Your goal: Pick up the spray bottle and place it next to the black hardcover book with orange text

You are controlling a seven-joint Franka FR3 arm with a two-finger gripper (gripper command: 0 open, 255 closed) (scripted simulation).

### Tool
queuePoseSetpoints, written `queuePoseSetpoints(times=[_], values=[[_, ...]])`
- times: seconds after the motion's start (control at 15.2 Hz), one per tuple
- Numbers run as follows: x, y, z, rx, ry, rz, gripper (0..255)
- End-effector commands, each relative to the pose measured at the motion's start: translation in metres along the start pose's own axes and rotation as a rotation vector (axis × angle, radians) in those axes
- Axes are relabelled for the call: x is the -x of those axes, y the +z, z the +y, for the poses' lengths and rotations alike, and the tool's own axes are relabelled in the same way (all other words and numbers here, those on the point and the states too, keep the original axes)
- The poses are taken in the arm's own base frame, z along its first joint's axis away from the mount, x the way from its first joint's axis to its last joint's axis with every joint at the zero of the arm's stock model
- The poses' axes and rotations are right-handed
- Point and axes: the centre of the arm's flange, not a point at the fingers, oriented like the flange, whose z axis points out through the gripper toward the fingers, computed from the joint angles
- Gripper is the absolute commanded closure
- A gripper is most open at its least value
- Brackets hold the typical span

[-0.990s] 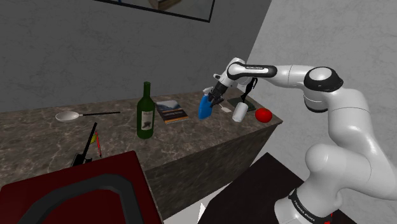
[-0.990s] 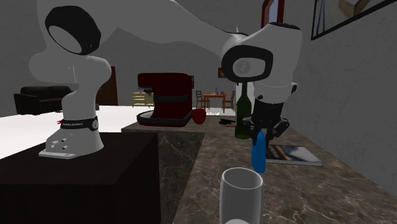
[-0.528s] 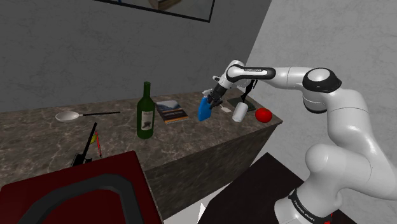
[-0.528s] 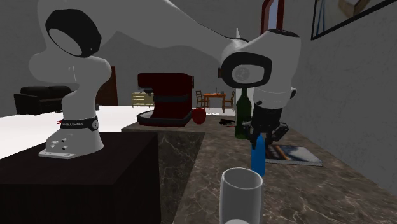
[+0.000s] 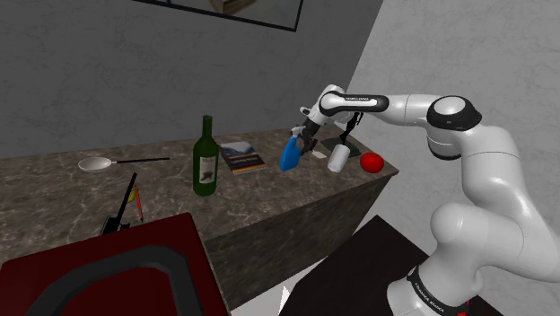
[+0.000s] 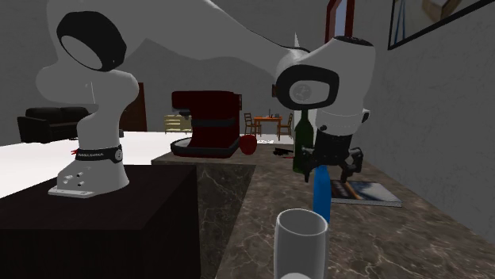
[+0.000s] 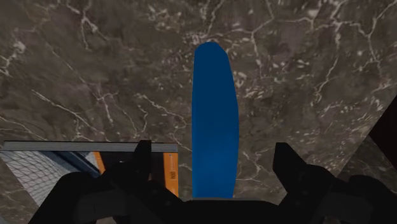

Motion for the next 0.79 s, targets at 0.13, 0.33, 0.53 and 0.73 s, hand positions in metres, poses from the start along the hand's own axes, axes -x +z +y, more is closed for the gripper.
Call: queuePoseSetpoints(times=[0.13, 0.33, 0.53, 0.73], values=[[0.0, -0.04, 0.0, 0.0, 0.0, 0.0, 0], [0.0, -0.05, 0.0, 0.0, 0.0, 0.0, 0], [0.0, -0.05, 0.0, 0.0, 0.0, 0.0, 0], [0.0, -0.05, 0.0, 0.0, 0.0, 0.0, 0]])
